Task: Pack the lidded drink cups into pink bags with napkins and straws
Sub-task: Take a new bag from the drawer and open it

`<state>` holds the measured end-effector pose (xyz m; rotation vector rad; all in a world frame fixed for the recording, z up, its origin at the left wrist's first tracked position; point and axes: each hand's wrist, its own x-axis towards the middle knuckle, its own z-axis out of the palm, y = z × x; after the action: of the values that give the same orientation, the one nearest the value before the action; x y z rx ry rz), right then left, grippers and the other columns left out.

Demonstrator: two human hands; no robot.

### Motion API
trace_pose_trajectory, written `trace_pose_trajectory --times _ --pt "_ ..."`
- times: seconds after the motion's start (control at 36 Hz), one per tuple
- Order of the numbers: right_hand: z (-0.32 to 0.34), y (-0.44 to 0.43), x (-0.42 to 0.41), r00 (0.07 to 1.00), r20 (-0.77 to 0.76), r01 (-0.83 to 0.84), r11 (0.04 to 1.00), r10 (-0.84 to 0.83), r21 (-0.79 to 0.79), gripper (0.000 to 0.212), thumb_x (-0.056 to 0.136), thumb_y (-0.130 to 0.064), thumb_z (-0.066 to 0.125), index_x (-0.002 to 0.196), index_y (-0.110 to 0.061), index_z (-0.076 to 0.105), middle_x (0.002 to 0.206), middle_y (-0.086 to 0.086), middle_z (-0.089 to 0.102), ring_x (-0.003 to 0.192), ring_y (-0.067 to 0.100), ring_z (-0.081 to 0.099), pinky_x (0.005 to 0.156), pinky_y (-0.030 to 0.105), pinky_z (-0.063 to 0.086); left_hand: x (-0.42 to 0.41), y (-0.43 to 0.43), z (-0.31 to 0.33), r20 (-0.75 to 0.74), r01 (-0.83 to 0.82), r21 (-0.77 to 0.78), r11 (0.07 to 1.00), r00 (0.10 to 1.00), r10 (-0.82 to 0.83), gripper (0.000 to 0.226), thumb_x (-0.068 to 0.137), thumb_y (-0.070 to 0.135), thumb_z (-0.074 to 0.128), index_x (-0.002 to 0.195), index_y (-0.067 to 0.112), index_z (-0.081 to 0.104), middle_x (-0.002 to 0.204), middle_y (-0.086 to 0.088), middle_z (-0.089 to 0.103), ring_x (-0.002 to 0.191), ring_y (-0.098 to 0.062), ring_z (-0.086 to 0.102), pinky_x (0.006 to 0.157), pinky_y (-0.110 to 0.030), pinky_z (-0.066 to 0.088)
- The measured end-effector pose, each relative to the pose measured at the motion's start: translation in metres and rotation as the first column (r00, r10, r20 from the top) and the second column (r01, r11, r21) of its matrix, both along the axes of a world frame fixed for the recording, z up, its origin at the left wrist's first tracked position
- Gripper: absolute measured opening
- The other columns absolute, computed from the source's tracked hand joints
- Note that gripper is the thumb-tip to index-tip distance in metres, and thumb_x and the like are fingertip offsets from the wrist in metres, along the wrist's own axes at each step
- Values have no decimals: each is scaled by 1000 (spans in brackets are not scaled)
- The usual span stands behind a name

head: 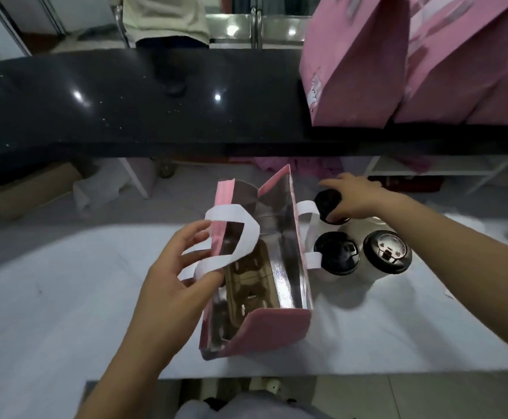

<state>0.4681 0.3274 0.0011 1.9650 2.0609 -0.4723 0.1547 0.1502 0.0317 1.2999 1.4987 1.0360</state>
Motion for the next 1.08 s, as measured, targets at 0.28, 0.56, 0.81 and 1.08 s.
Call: trace_pose_trajectory --times 0.28,0.56,0.81,1.08 --pt "-20 17 -14 995 -31 85 986 -90 -145 99 59 -36 89 144 -43 38 142 7 50 118 33 57 96 49 51 -26 2 -5 87 1 -3 1000 996 -1 47 88 24 72 114 60 54 111 35 62 99 12 60 59 -8 49" --pt "32 -11 -34 993 -85 102 978 -88 180 92 65 -35 85 144 -42 39 147 12 32 123 42 49 101 51 47 -41 2 -11 221 8 -41 999 975 1 42 87 29 72 118 54 58 115 27 65 104 -4 66 77 -30 61" --pt "124 -99 -82 977 -170 3 783 131 622 81 66 -30 75 141 -36 45 138 2 42 110 31 55 89 43 50 -36 5 -19 402 54 -93 994 916 -12 38 94 12 62 121 37 63 116 13 69 99 -13 70 72 -31 60" --pt "154 -158 -131 914 -222 -202 855 340 478 77 70 -43 71 140 -44 42 138 -11 41 111 18 56 88 39 53 -36 6 -25 439 74 -99 992 898 -24 37 93 8 62 125 27 62 110 5 72 95 -15 71 74 -36 61"
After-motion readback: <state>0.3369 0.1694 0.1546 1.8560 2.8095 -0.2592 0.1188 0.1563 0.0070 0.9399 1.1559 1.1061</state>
